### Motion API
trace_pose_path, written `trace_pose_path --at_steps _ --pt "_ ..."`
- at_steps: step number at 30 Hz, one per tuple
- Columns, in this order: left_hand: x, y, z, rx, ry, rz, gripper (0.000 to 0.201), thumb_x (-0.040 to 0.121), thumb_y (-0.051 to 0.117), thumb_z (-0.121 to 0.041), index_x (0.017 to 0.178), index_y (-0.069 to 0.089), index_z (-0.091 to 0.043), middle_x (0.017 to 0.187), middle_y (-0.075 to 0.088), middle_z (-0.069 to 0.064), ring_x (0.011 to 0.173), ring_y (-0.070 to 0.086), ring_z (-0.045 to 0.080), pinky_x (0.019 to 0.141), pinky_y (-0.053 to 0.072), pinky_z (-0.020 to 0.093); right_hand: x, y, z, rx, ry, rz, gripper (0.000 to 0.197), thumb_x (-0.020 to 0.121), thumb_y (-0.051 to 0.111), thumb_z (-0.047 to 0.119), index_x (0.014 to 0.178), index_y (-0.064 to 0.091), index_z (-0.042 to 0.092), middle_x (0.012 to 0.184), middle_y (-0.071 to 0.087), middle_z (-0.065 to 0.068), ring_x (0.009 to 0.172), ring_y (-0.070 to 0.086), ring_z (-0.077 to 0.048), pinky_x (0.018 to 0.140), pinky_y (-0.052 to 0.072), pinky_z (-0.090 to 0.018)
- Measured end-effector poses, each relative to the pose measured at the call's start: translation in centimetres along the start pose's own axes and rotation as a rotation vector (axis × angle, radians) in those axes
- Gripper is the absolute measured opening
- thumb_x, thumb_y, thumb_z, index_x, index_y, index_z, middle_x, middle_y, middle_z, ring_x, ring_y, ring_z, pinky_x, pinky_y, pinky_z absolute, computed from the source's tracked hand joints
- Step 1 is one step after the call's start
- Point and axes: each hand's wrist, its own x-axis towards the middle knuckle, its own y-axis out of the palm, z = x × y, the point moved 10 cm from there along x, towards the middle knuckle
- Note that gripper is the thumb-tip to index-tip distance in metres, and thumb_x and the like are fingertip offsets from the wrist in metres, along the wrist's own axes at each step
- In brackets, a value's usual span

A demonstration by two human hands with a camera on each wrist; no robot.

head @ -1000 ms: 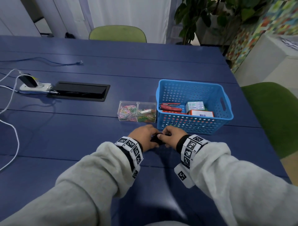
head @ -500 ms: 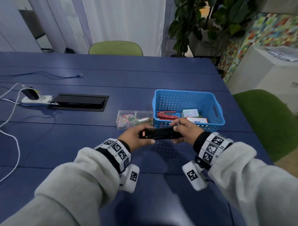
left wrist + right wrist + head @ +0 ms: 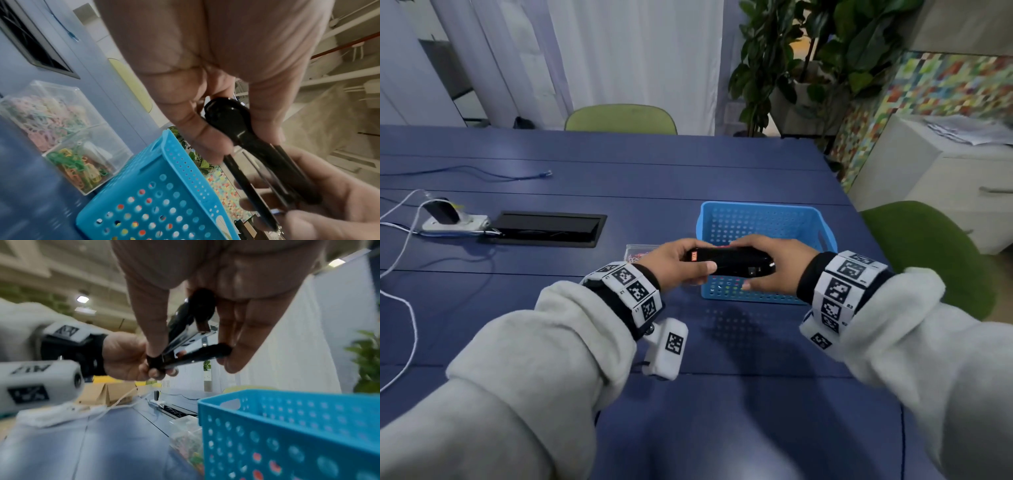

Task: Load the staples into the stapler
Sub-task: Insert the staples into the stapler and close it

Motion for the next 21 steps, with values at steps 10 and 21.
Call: trace_pose_path --at_steps 10,21 --pt "2.3 0.1 -4.6 0.059 0.033 -0.015 0.027 0.082 0.063 -0.004 0.107 0.059 -0.012 0.086 0.058 0.002 0.072 0.062 0.009 0.066 0.058 0.015 3.2 -2.9 1.6 -0.487 0.016 0.066 0.021 0.076 0.065 0.032 0.088 0.051 0.023 0.080 0.055 -0.001 0.085 0.060 -0.027 0.067 0.040 -0.030" --pt "3.1 -7.6 -1.4 0.310 -0.088 -0.294 0.033 0.080 0.066 -0.030 0.112 0.058 -0.028 0.098 0.062 -0.007 0.094 0.058 0.013 0.093 0.046 0.031 10.3 -4.0 -3.2 -0.585 0.071 0.176 0.023 0.069 0.070 0.029 0.079 0.051 0.023 0.078 0.057 0.000 0.077 0.057 -0.025 0.071 0.049 -0.033"
